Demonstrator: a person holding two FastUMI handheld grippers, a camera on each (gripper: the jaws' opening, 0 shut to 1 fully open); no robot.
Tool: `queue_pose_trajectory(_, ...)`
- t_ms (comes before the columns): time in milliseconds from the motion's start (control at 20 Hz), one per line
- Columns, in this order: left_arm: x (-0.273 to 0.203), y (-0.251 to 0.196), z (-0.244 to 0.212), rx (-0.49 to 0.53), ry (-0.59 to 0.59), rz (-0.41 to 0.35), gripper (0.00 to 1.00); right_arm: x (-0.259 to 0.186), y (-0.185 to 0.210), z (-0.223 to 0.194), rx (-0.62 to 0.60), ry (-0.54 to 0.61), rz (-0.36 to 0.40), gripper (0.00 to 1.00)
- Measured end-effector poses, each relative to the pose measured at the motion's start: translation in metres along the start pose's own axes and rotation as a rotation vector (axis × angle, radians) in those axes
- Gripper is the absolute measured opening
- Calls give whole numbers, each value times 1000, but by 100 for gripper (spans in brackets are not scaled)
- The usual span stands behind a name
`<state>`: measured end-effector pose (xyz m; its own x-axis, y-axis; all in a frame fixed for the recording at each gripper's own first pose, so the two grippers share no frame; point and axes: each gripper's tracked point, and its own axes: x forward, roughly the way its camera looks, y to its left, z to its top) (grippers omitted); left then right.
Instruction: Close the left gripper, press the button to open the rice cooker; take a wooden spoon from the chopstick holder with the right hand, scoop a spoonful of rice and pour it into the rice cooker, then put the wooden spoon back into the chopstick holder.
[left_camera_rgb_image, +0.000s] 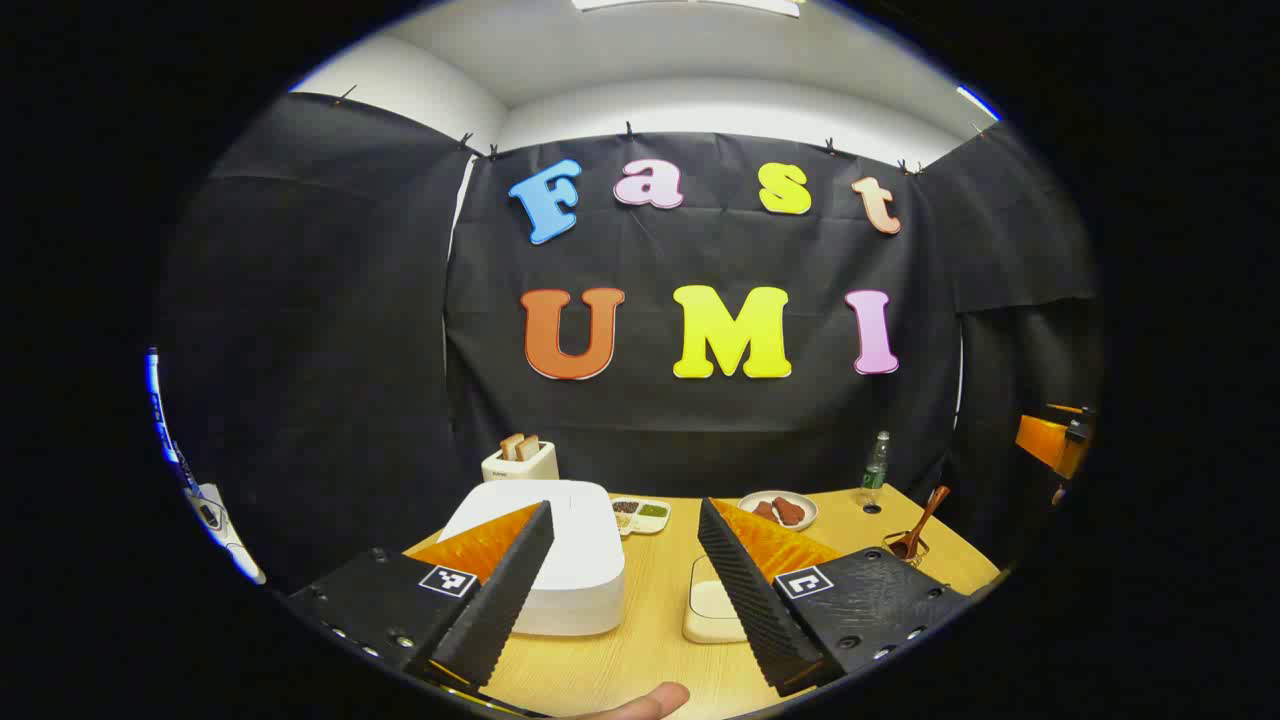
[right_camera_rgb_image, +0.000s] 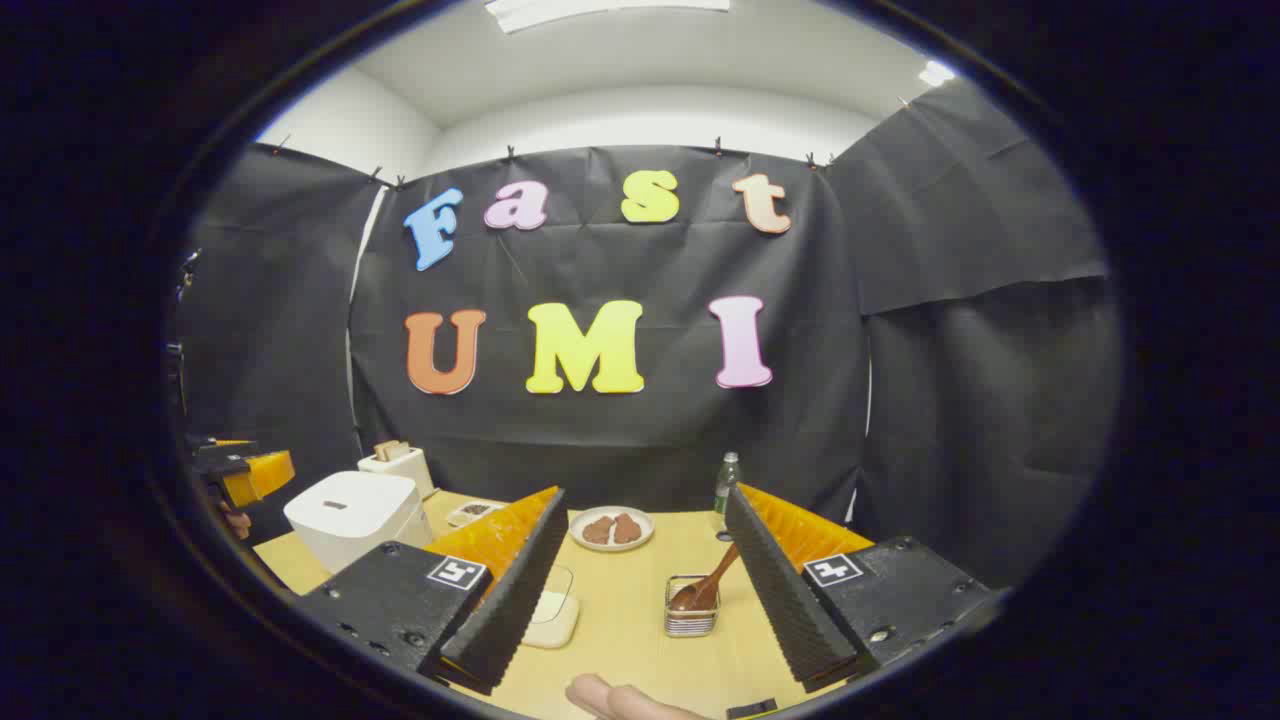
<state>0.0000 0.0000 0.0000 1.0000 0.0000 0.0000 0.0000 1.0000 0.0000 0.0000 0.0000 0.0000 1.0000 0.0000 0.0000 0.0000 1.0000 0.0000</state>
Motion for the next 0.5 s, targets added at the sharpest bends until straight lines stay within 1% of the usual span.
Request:
queue_pose_trajectory(50, 0, -3, 1, -4, 1, -12, 93, 0, -4, -1, 0, 0, -7, 100)
queue_pose_trajectory(100, 0, -1, 5, 0, -7, -17, 93, 1, -7, -2, 1, 3, -11, 100)
queue_pose_trajectory(400, -9, -3, 19, 15, -63, -25, 93, 1, -16, -4, -13, 10, -28, 100)
queue_pose_trajectory(450, -11, -4, 19, 18, -67, -30, 93, 0, -16, -3, -14, 6, -26, 97)
queue_pose_trajectory(500, -12, -3, 21, 19, -73, -32, 93, -1, -15, -2, -14, 1, -23, 97)
